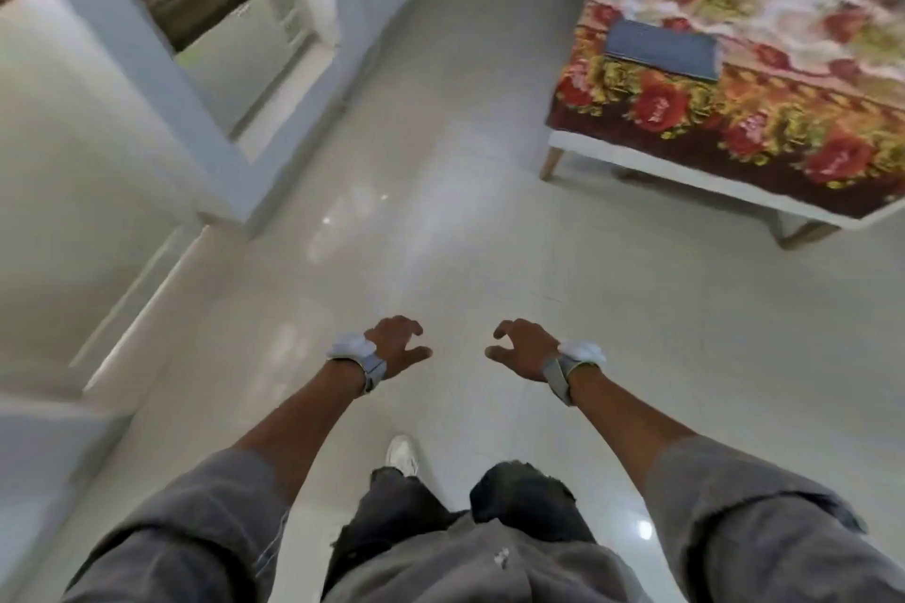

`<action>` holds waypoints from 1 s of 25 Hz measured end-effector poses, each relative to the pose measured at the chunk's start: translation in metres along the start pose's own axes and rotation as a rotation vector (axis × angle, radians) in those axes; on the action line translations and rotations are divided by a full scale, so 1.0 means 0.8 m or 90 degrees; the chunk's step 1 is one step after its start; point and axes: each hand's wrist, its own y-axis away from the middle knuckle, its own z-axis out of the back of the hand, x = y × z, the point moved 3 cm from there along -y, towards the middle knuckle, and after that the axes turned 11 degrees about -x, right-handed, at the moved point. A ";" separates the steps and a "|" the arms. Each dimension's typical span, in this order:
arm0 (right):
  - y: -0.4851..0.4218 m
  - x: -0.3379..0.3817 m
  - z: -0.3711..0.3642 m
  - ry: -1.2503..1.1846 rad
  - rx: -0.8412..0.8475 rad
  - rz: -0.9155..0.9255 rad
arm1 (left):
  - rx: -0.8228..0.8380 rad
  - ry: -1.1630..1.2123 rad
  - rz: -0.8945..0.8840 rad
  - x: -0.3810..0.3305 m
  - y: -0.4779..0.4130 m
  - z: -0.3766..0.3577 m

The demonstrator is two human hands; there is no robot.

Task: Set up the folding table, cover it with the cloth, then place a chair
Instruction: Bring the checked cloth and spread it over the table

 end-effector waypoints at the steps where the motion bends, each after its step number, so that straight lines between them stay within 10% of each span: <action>1: -0.011 -0.021 0.021 -0.046 -0.033 -0.041 | 0.010 0.000 -0.029 -0.021 -0.041 0.020; 25: -0.441 -0.462 0.474 -0.158 -0.095 -0.208 | 0.068 -0.119 -0.232 -0.487 -0.751 0.175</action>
